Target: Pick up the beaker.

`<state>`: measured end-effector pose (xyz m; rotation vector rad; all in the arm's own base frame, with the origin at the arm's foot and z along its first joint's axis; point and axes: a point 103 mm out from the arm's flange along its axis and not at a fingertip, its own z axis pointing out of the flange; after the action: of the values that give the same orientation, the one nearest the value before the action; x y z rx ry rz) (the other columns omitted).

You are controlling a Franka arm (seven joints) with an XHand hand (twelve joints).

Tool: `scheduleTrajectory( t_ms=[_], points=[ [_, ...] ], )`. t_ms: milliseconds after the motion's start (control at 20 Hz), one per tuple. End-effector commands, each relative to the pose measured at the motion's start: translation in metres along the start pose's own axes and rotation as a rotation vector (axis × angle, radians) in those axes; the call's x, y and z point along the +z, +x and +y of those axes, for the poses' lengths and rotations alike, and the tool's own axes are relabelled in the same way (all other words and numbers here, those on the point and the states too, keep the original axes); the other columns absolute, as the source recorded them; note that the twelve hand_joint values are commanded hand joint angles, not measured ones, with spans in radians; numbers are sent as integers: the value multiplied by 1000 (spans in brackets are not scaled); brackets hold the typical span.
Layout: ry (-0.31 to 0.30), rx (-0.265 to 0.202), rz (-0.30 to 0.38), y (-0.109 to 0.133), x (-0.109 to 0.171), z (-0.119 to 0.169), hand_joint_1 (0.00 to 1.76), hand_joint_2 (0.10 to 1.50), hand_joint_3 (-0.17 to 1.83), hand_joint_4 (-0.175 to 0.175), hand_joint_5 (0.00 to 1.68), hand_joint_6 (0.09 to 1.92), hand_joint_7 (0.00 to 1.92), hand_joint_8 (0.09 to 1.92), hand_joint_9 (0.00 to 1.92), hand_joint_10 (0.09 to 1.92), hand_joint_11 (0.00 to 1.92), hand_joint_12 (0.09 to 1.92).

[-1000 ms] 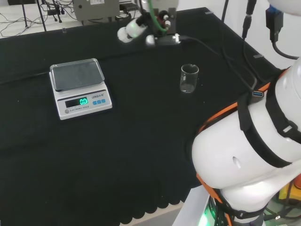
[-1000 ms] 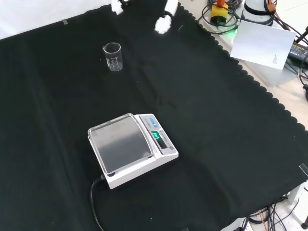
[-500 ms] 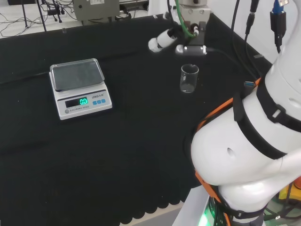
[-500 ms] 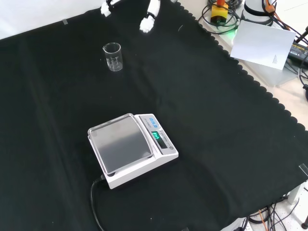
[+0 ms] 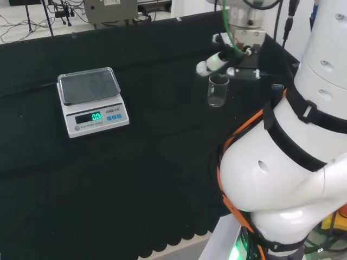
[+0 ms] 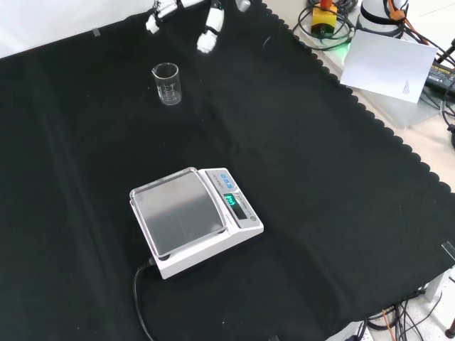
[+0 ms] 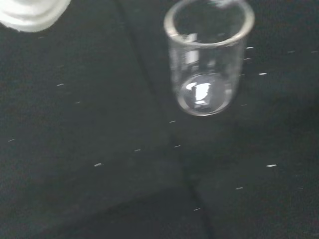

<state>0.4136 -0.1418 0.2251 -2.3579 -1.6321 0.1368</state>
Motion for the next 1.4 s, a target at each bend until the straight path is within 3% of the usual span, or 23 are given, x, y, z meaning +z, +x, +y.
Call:
scheduleTrajectory(
  t_ms=[50, 250, 450, 700, 750, 1000, 1400],
  points=[
    [26, 41, 118, -50, 50, 50, 650, 697, 221, 55, 72, 87, 0, 547, 70, 843, 0, 1118],
    [55, 25, 126, -49, 67, 62, 650, 697, 220, 58, 68, 87, 0, 547, 71, 842, 0, 1113],
    [56, -18, 129, -19, 84, 70, 650, 699, 217, 65, 44, 87, 0, 508, 68, 840, 0, 1099],
    [5, -61, 147, -9, 81, 69, 650, 699, 212, 77, 5, 87, 0, 441, 65, 838, 0, 1092],
    [0, -64, 148, 2, 84, 68, 650, 698, 210, 81, 2, 87, 0, 414, 65, 838, 0, 1092],
    [3, -26, 136, -5, 90, 73, 643, 695, 196, 100, 0, 87, 0, 195, 38, 828, 0, 1070],
    [36, -2, 101, -10, 103, 89, 654, 692, 184, 111, 0, 87, 0, 152, 0, 821, 0, 1051]
  ],
)
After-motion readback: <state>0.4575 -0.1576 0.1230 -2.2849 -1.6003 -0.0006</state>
